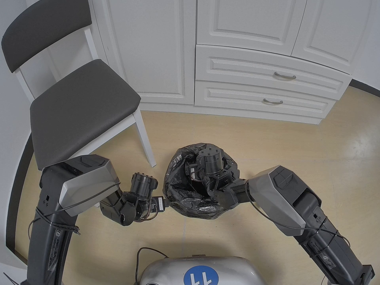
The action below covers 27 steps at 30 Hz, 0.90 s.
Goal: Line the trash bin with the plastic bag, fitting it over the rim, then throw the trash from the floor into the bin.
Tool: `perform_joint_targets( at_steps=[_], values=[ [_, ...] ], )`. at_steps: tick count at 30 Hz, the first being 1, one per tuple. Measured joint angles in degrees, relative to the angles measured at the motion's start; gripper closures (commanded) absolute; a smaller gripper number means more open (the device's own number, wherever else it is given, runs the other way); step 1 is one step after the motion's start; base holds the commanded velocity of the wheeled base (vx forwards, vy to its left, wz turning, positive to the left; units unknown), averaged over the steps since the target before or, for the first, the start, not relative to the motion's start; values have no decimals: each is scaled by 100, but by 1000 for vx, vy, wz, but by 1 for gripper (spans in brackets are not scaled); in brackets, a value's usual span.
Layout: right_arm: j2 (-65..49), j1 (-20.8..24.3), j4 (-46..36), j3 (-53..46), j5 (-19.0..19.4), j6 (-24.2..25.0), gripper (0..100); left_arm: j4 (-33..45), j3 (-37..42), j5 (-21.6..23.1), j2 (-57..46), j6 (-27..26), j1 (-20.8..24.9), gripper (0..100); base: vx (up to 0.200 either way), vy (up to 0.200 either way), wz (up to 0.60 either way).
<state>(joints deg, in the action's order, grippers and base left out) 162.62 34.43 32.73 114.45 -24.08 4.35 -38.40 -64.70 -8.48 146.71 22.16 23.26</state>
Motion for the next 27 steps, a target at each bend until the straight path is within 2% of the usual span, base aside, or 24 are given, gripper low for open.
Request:
perform_joint_targets(
  at_steps=[13, 23, 27],
  values=[
    [-11, 11, -50, -135, -12, 54, 0, 2, 6, -2, -5, 0, -2, 0, 0, 0, 0],
    [-1273, 72, -602, -1527, -88, 51, 0, 4, 98, -2, -29, -33, 2, 0, 0, 0, 0],
    [-1968, 129, -1152, -2043, -149, 10, 0, 2, 116, -2, -35, -35, 5, 0, 0, 0, 0]
  ],
)
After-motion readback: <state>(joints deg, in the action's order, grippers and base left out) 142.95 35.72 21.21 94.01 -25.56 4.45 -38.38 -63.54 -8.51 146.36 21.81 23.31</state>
